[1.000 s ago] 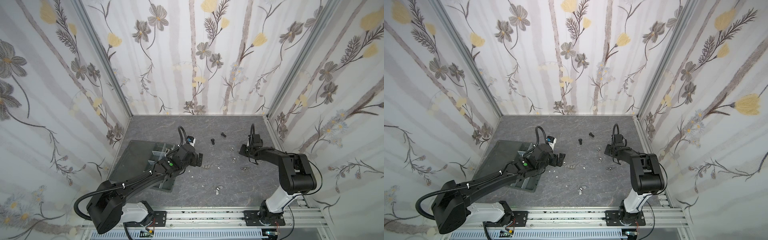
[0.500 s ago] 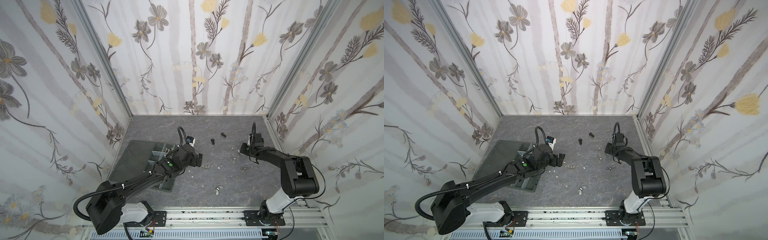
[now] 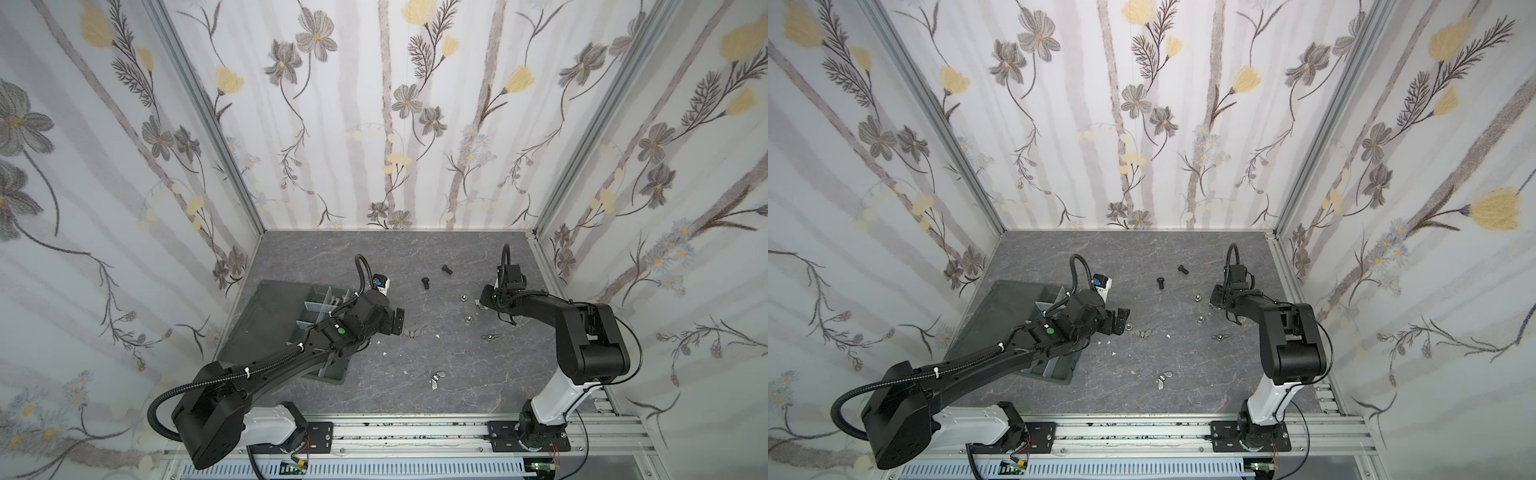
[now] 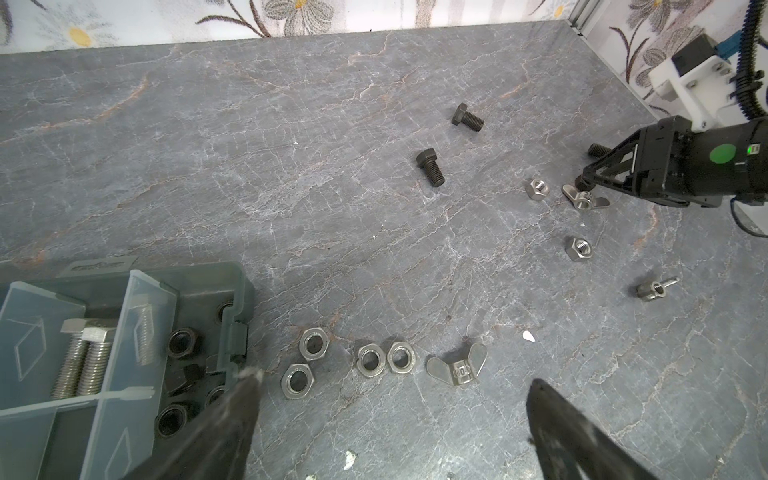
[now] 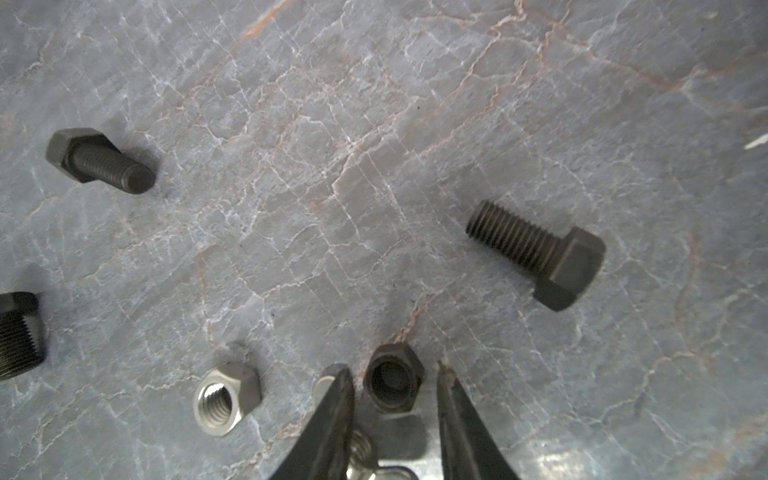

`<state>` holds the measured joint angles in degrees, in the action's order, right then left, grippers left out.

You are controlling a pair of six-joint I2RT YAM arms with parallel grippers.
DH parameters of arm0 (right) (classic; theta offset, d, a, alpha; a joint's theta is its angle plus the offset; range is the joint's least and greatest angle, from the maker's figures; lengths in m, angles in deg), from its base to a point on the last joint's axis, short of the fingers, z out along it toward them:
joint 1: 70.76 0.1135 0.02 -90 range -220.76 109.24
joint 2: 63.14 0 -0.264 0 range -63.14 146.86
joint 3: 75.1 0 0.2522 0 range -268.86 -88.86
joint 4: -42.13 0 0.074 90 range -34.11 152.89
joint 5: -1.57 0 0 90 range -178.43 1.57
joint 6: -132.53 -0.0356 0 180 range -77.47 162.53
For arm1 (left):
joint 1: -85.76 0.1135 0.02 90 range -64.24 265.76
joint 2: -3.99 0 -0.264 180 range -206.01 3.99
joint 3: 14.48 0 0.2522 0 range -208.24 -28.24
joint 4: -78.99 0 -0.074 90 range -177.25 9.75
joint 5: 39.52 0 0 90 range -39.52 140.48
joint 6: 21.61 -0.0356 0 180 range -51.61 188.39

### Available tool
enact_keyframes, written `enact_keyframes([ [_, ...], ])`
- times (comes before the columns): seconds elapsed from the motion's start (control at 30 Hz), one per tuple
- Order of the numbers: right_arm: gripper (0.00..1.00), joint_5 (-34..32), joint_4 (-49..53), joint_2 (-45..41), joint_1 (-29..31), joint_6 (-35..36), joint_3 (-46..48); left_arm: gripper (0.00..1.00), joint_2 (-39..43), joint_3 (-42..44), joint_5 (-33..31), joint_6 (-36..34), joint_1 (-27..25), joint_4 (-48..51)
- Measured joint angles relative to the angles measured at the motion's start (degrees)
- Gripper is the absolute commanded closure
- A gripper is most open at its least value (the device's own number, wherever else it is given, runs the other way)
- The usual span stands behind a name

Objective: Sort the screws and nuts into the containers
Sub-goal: 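Lower the right gripper onto another black hex nut and close on it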

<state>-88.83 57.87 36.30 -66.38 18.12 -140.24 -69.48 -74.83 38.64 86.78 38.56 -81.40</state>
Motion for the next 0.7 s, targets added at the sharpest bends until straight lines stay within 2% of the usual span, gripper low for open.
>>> enact_keyframes([
  [0.33, 0.67, -0.7, 0.0, 1.5, 0.5, 0.1, -0.3, 0.00, 0.3, 0.3, -0.1, 0.0, 0.0, 0.0],
  [0.7, 0.83, -3.4, 0.1, 2.7, 2.3, 1.1, -1.4, 0.00, 0.8, 0.8, -0.2, 0.0, 0.0, 0.0],
])
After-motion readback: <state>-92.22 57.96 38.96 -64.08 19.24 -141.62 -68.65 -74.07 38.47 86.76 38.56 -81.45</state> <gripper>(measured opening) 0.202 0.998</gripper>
